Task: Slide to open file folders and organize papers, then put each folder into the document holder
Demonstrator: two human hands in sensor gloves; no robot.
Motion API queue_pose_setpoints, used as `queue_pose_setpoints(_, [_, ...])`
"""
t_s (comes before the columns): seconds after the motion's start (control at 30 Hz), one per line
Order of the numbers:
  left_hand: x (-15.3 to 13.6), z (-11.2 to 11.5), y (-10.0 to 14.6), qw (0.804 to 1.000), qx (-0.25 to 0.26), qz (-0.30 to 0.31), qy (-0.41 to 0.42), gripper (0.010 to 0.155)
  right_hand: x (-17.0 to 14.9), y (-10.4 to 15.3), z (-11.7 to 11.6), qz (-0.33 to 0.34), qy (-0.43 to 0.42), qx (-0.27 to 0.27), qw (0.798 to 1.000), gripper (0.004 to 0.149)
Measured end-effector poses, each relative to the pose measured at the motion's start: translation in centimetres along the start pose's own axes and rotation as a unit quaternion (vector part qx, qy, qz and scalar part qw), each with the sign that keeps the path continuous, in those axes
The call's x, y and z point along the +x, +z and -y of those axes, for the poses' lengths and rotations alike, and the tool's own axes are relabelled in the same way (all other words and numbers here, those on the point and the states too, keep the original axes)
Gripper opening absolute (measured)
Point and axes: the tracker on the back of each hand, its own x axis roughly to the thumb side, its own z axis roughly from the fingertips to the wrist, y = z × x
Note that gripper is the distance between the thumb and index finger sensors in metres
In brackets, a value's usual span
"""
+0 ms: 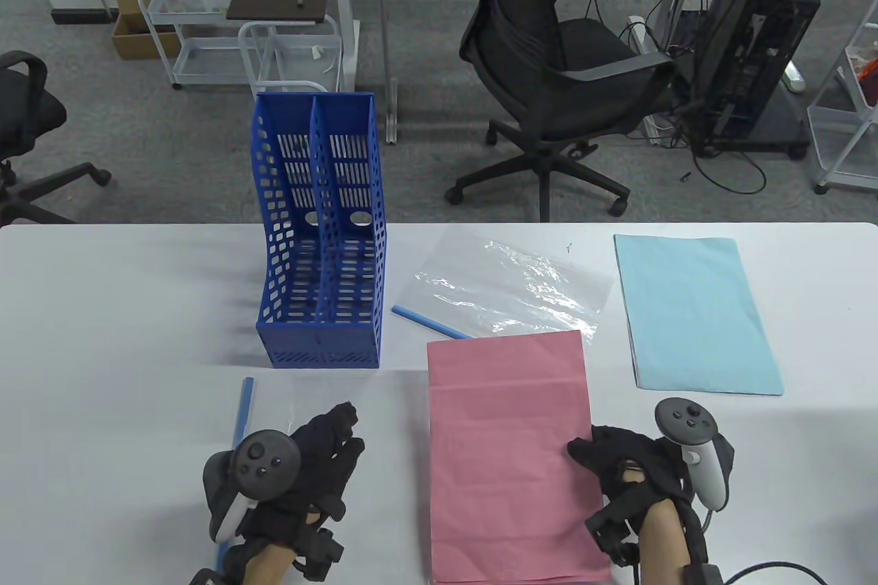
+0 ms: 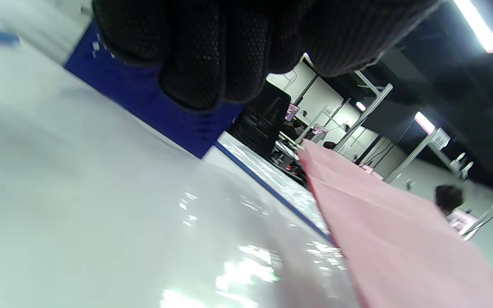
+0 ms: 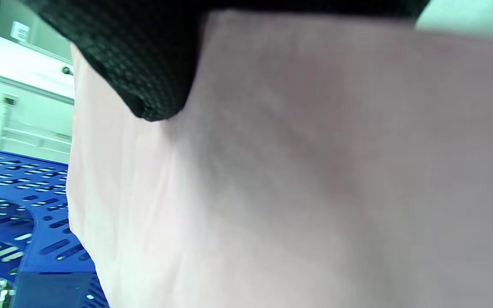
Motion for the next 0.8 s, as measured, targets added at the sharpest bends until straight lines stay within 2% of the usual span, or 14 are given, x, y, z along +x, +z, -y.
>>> queue_pose_setpoints(0.07, [0.2,0.0,0.1,0.999,0.006,-0.008,-0.046,0.061,-0.2,-0.1,0.0,-0.014,0.013,0.006,1.000,0.042])
queue_pose_setpoints(0.27, [-0.1,-0.1,0.0,0.997,0.008,-0.030,-0.071,0.063,-0.6,-0.4,-0.6,-0.041,0.027,0.025,0.998,0.043])
queue_pose_setpoints(0.37, [-0.4,-0.1,0.0,0.997,0.002,-0.043,-0.071,0.064,-0.5,-0.3,-0.6,-0.057,0.062,0.006,0.996,0.044])
queue_pose_setpoints(0.5, [-0.6,-0.2,-0.1,0.995,-0.007,-0.066,-0.081,0.065,0.2,0.4,-0.5,-0.072,0.143,-0.026,0.987,0.055])
queue_pose_setpoints(0.6, [-0.7,0.0,-0.2,0.990,-0.034,-0.094,-0.100,0.067,1.6,1.7,-0.5,-0.086,0.236,-0.087,0.964,0.065])
queue_pose_setpoints(0.67, [-0.8,0.3,-0.3,0.983,-0.065,-0.119,-0.122,0.068,2.9,2.8,-0.8,-0.085,0.316,-0.147,0.933,0.069])
queue_pose_setpoints(0.73, [-0.9,0.6,-0.4,0.977,-0.085,-0.137,-0.139,0.069,3.8,3.4,-1.6,-0.072,0.362,-0.181,0.912,0.074])
queue_pose_setpoints(0.8, [-1.0,1.0,-0.5,0.970,-0.106,-0.153,-0.158,0.070,4.2,3.3,-2.7,-0.047,0.386,-0.162,0.907,0.080])
